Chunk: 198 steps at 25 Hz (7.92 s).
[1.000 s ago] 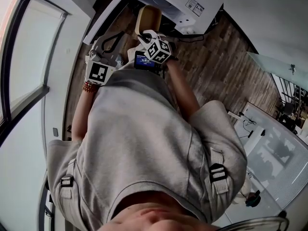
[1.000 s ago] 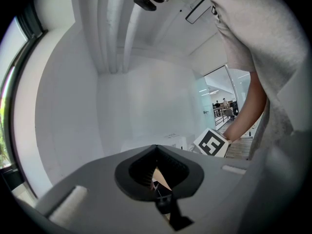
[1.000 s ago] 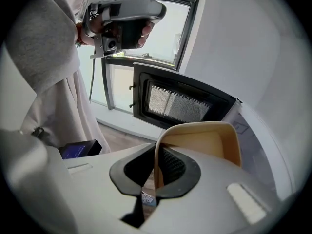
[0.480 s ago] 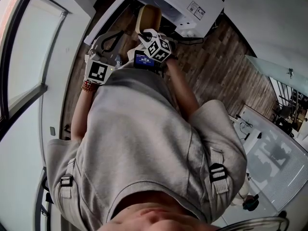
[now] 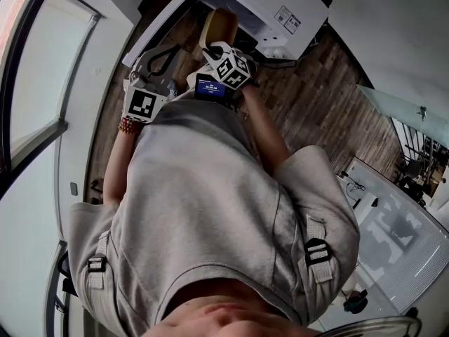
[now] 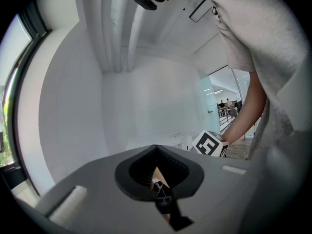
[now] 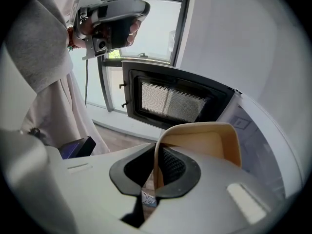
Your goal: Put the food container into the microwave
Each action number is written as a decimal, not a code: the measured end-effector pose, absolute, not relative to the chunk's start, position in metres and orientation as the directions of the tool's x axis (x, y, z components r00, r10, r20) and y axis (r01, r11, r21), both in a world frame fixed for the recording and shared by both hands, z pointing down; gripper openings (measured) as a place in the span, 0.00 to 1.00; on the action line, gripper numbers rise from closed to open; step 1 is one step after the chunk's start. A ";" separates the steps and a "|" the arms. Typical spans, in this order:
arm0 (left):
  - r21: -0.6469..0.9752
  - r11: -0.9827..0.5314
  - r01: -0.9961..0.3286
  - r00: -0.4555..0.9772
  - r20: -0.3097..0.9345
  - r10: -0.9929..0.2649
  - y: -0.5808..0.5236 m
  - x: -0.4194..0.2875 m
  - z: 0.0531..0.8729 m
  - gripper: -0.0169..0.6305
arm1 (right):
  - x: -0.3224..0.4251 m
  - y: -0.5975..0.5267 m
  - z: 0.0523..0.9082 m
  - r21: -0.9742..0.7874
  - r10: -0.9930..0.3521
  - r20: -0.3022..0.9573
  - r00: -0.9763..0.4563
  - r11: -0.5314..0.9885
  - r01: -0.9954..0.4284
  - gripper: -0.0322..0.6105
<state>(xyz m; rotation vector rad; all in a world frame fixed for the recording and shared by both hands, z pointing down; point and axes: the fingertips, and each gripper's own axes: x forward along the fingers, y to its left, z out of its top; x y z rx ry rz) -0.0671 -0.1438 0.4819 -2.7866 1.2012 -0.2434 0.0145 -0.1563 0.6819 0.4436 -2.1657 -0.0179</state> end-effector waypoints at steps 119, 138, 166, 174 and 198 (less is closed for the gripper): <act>-0.145 -0.694 -0.705 0.683 0.126 -0.720 -0.233 -0.026 0.493 0.02 | 0.090 -0.311 0.729 0.460 -0.596 0.766 -0.241 0.770 -0.442 0.23; -0.145 -0.740 -0.657 0.730 0.122 -0.673 -0.186 -0.037 0.489 0.02 | 0.085 -0.259 0.722 0.452 -0.598 0.777 -0.199 0.749 -0.485 0.22; -0.129 -0.760 -0.637 0.740 0.174 -0.650 -0.119 -0.067 0.511 0.02 | 0.040 -0.179 0.740 0.390 -0.552 0.798 -0.240 0.778 -0.493 0.19; -0.118 -0.752 -0.649 0.732 0.175 -0.659 -0.117 -0.066 0.513 0.02 | 0.038 -0.182 0.733 0.373 -0.555 0.785 -0.273 0.777 -0.506 0.18; -0.081 -0.768 -0.636 0.761 0.102 -0.641 -0.128 -0.047 0.491 0.02 | 0.009 -0.149 0.513 0.371 -0.729 0.317 -0.606 0.684 -0.628 0.11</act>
